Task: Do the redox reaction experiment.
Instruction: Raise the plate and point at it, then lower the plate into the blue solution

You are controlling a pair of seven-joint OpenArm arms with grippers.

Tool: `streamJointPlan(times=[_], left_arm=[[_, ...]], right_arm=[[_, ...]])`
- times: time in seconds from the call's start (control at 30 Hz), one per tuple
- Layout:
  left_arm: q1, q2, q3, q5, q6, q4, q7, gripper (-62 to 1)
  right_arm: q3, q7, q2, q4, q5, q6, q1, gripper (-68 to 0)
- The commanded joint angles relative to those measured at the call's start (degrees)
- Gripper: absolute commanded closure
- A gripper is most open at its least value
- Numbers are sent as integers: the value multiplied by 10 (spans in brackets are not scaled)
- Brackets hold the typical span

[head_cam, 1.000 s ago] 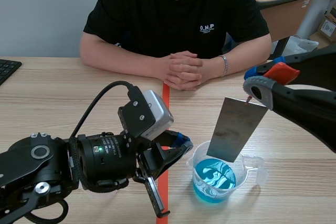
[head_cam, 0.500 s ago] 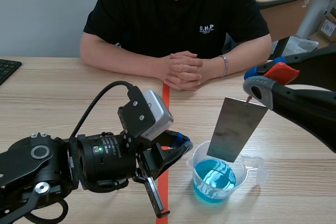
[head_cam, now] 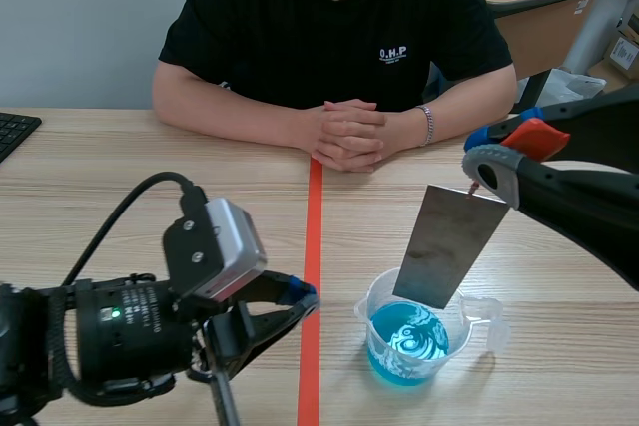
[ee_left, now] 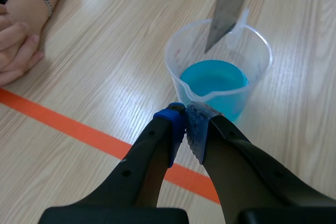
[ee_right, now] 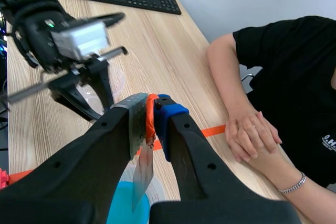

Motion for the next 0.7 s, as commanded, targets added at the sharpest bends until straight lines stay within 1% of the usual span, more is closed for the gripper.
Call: streamJointPlan(times=[0.0, 0.17, 0.23, 0.3, 0.4, 0.5, 0.63, 0.67], left_arm=[[32, -17, -27, -4, 5, 31, -13, -49], [141, -66, -105, -3, 38, 82, -14, -49], [194, -79, -142, -3, 57, 92, -15, -49], [246, -83, -180, -3, 78, 93, -19, -49], [330, -82, -240, 6, 115, 93, -30, -49], [412, -75, -296, 7, 150, 93, -48, -49], [501, -37, -368, 7, 178, 93, -50, -49], [520, -24, -385, 7, 179, 93, -52, -49]], right_arm=[[4, 8, 7, 9, 10, -2, 1, -17], [4, 5, 7, 9, 10, -2, 1, -17], [4, 3, 7, 9, 10, -2, 1, -17], [4, 0, 7, 9, 9, -2, 1, -17], [4, 0, 7, 3, 8, -2, 1, -17], [3, 3, 7, -6, 8, -2, 1, -17], [3, 14, 7, -20, 6, -2, 4, -17], [3, 20, 7, -24, 6, -2, 4, -17]])
